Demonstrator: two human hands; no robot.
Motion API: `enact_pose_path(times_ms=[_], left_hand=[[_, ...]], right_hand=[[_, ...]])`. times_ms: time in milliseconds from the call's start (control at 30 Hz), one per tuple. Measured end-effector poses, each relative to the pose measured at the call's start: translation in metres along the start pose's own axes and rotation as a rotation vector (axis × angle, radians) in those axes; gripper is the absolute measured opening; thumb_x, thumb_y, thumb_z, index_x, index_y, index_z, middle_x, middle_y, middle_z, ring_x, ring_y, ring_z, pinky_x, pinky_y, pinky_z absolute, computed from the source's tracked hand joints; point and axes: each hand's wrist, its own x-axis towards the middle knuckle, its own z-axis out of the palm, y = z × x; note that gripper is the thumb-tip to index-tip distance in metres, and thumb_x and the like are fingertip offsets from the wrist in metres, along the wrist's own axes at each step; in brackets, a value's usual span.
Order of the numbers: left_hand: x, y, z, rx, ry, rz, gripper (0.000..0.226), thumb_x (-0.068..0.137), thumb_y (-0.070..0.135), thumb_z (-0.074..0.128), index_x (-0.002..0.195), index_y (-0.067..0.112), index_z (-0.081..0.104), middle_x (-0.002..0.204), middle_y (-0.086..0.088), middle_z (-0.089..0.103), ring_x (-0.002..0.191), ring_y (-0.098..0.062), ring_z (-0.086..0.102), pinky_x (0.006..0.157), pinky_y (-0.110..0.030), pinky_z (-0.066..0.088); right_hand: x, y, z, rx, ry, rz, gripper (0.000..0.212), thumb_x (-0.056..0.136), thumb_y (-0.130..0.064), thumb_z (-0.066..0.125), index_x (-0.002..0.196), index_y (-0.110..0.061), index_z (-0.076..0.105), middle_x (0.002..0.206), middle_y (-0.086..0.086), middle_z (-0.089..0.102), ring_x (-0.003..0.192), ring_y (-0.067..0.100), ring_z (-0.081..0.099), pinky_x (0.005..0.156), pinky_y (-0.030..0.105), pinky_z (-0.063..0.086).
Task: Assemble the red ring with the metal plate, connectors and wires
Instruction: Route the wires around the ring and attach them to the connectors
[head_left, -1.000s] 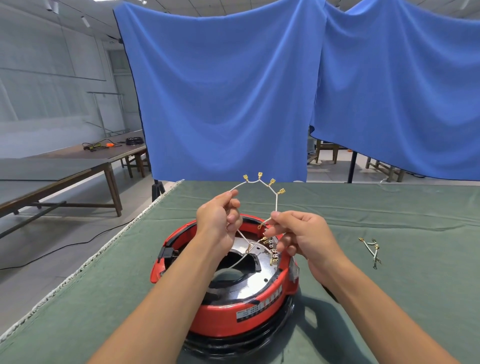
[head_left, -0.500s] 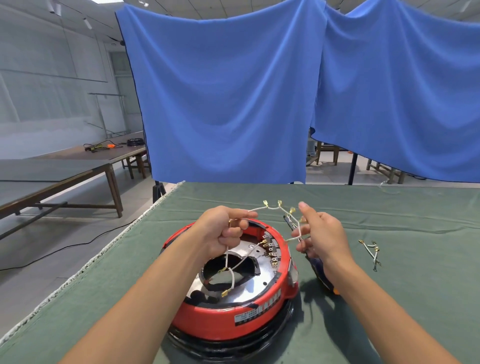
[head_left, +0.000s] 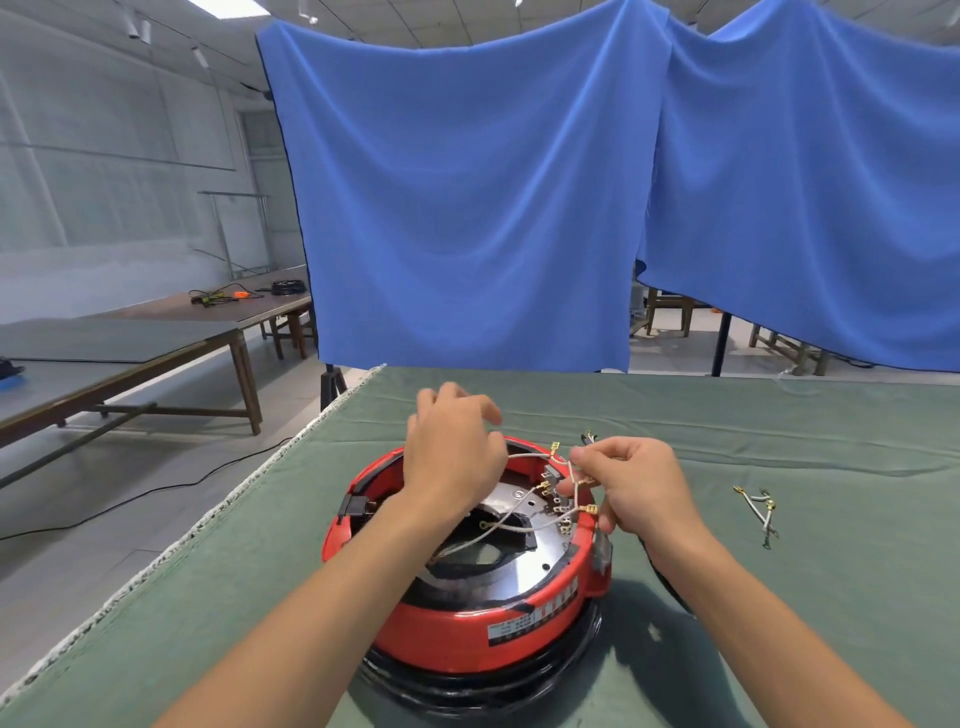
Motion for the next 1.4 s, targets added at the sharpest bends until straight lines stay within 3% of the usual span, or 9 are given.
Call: enact_pose_path(times_ms=[200, 400, 500, 600, 667, 867, 1000, 1200, 1400], left_hand=[[0.000, 0.019, 0.000, -0.322, -0.336, 0.104, 0.017, 0.085, 0.018, 0.058, 0.079, 0.016, 0.073, 0.080, -0.007, 0.072, 0.080, -0.021, 0.066, 0.079, -0.037, 0.053], [0.004, 0.005, -0.001, -0.422, -0.505, 0.015, 0.013, 0.089, 0.015, 0.061, 0.099, 0.009, 0.068, 0.077, -0.005, 0.067, 0.074, -0.015, 0.059, 0.079, -0.032, 0.048], [0.004, 0.003, 0.002, -0.327, -0.446, 0.003, 0.016, 0.089, 0.021, 0.062, 0.101, 0.010, 0.064, 0.086, -0.003, 0.067, 0.088, -0.020, 0.064, 0.087, -0.036, 0.050], [0.003, 0.002, 0.004, -0.134, -0.085, 0.103, 0.009, 0.087, 0.020, 0.057, 0.087, 0.017, 0.066, 0.088, 0.000, 0.065, 0.091, -0.020, 0.058, 0.081, -0.034, 0.048], [0.003, 0.002, 0.001, -0.183, 0.008, 0.089, 0.011, 0.085, 0.020, 0.054, 0.079, 0.020, 0.063, 0.078, 0.004, 0.064, 0.082, -0.020, 0.059, 0.073, -0.033, 0.048], [0.013, -0.008, 0.000, -0.157, -0.327, -0.143, 0.022, 0.087, 0.016, 0.051, 0.079, 0.000, 0.065, 0.077, -0.013, 0.071, 0.065, -0.026, 0.061, 0.062, -0.032, 0.050], [0.013, -0.016, 0.001, -0.234, -0.579, -0.278, 0.018, 0.087, 0.012, 0.052, 0.074, 0.008, 0.063, 0.062, -0.005, 0.067, 0.046, -0.013, 0.049, 0.045, -0.018, 0.038], [0.027, -0.010, 0.001, -0.187, -0.310, -0.225, 0.020, 0.084, 0.010, 0.053, 0.068, 0.003, 0.061, 0.051, -0.010, 0.051, 0.040, -0.022, 0.047, 0.049, -0.026, 0.048], [0.049, 0.002, -0.012, -0.038, -0.178, -0.105, 0.014, 0.080, 0.003, 0.053, 0.071, 0.015, 0.055, 0.065, -0.012, 0.044, 0.056, -0.022, 0.034, 0.055, -0.029, 0.034]], right_hand=[[-0.002, -0.001, 0.004, 0.002, -0.125, -0.003, 0.024, 0.090, -0.012, 0.062, 0.067, -0.007, 0.066, 0.038, -0.004, 0.057, 0.021, 0.008, 0.031, 0.030, 0.013, 0.021], [-0.001, 0.000, 0.003, 0.087, -0.190, 0.058, 0.021, 0.092, -0.012, 0.059, 0.077, 0.000, 0.069, 0.063, 0.002, 0.073, 0.027, 0.008, 0.044, 0.032, 0.014, 0.024], [-0.002, -0.001, 0.003, 0.084, -0.183, 0.073, 0.021, 0.092, -0.010, 0.058, 0.078, 0.000, 0.069, 0.070, 0.003, 0.075, 0.028, 0.010, 0.046, 0.032, 0.014, 0.025], [-0.002, -0.003, 0.002, 0.056, -0.148, 0.083, 0.021, 0.092, -0.007, 0.055, 0.075, 0.000, 0.065, 0.068, 0.003, 0.074, 0.027, 0.012, 0.048, 0.031, 0.014, 0.026], [-0.001, -0.003, 0.001, 0.015, -0.104, 0.090, 0.020, 0.090, -0.005, 0.054, 0.074, 0.000, 0.064, 0.065, 0.004, 0.073, 0.025, 0.012, 0.044, 0.030, 0.014, 0.026], [0.001, -0.004, -0.001, 0.013, -0.075, 0.196, 0.017, 0.084, -0.006, 0.057, 0.068, -0.002, 0.061, 0.059, 0.007, 0.071, 0.027, 0.009, 0.029, 0.038, 0.016, 0.022], [0.003, -0.003, -0.003, 0.041, -0.061, 0.214, 0.018, 0.084, -0.008, 0.057, 0.067, -0.004, 0.061, 0.056, 0.006, 0.070, 0.030, 0.010, 0.030, 0.033, 0.014, 0.024], [0.009, 0.001, -0.006, 0.106, -0.069, 0.240, 0.014, 0.086, -0.007, 0.056, 0.074, -0.003, 0.062, 0.061, 0.006, 0.072, 0.026, 0.007, 0.030, 0.032, 0.013, 0.024], [0.008, 0.001, -0.005, 0.182, -0.105, 0.264, 0.017, 0.088, -0.008, 0.057, 0.073, -0.003, 0.064, 0.062, 0.004, 0.072, 0.027, 0.006, 0.034, 0.031, 0.013, 0.025]])
